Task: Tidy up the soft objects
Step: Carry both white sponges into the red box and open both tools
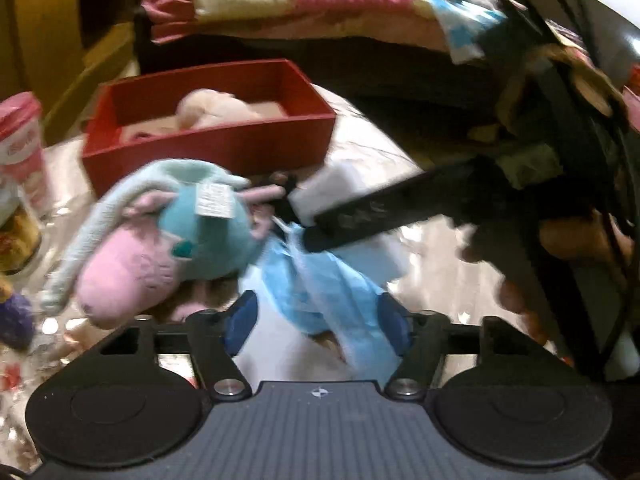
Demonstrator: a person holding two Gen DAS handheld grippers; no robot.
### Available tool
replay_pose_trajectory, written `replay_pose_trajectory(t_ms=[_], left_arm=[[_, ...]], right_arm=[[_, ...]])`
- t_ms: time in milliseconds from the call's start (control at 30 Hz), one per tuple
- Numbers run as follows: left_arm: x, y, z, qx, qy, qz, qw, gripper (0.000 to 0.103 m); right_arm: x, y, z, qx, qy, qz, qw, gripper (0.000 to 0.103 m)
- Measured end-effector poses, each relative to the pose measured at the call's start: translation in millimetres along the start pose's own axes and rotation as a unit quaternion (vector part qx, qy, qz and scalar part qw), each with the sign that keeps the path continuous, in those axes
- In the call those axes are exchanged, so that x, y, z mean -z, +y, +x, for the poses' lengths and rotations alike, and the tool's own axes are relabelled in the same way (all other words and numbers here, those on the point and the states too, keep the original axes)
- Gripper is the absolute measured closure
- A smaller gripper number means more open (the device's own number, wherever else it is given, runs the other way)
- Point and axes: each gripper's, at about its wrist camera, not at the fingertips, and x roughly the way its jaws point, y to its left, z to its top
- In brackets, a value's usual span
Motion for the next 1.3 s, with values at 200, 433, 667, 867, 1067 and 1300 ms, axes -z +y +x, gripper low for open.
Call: replay_pose_trajectory(t_ms=[200, 433, 667, 867, 1067, 1300], left_arm=[[14.4, 41.2, 29.0, -0.032, 0.072, -0.156, 0.9846, 0.064], [19.1, 28.9, 54.9, -0.052, 0.078, -0.196, 0.9762, 0.035], [9.4, 19.7, 73.0, -0.075, 0.068, -0.196, 0.9754, 0.048], [15.5, 30.6, 73.1, -0.07, 0.089, -0.208, 0.9715, 0.085], [16.5, 39.1, 46.0, -0.064, 0.068, -0.2, 0.9753, 0.085], [13.5, 38.2, 30.1, -0.055, 0.05, -0.187, 0.9796, 0.085]], right_arm=[[-0.8, -4.8, 3.2, 0.011, 0.004, 0.004, 1.0, 0.058], [0.4, -3.1, 12.9, 0.027, 0.019, -0.012, 0.999, 0.059], [1.2, -5.5, 13.8, 0.028, 0.023, -0.019, 0.999, 0.067], [-0.1, -6.0, 11.7, 0.018, 0.026, -0.024, 0.999, 0.094], [-2.8, -6.3, 0.3, -0.003, 0.018, -0.02, 1.0, 0.103], [-1.4, -4.1, -5.2, 0.027, 0.012, -0.039, 0.999, 0.1]])
